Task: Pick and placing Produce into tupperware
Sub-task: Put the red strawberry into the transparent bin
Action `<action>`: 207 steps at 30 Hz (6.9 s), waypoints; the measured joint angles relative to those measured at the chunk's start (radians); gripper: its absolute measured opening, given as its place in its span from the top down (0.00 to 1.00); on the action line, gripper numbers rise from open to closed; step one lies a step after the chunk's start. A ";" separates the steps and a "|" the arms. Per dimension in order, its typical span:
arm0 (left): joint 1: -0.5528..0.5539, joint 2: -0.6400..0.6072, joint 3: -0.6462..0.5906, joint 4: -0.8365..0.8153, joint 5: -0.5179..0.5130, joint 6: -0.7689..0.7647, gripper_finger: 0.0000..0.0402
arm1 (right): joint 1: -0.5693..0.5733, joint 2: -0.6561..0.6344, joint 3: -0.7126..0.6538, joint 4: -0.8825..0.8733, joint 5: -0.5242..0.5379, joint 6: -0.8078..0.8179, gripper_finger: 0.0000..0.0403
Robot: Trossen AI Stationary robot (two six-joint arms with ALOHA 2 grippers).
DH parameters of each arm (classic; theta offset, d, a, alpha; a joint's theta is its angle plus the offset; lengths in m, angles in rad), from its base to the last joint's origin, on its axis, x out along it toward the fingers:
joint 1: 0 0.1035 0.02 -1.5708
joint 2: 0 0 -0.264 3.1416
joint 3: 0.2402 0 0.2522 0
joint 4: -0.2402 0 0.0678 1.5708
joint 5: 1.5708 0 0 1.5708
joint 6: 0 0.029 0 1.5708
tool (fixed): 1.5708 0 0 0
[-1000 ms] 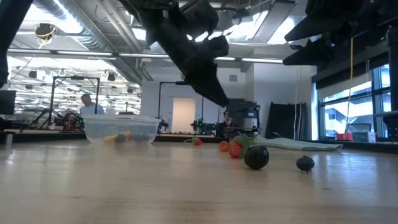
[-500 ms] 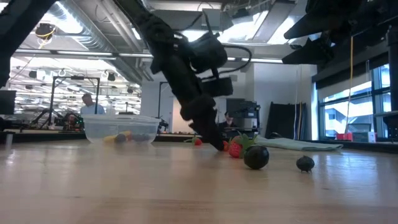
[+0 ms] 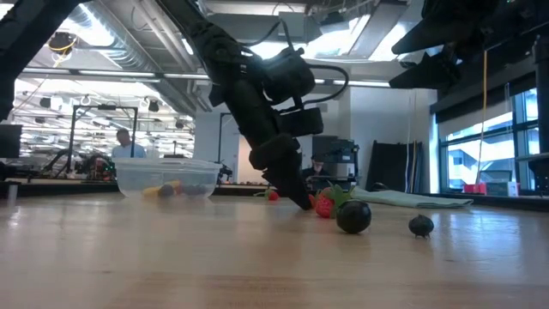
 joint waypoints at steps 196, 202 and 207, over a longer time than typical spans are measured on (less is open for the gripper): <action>0.174 -0.568 -0.171 0.049 -0.138 -0.271 0.45 | -0.002 0.000 0.000 -0.002 0.003 -0.055 0.16; 0.167 -0.568 -0.171 0.053 -0.137 -0.268 0.37 | -0.002 0.000 0.000 -0.002 0.003 -0.051 0.16; 0.176 -0.547 -0.172 0.051 -0.196 -0.314 0.38 | -0.002 0.000 0.000 -0.001 0.002 -0.051 0.16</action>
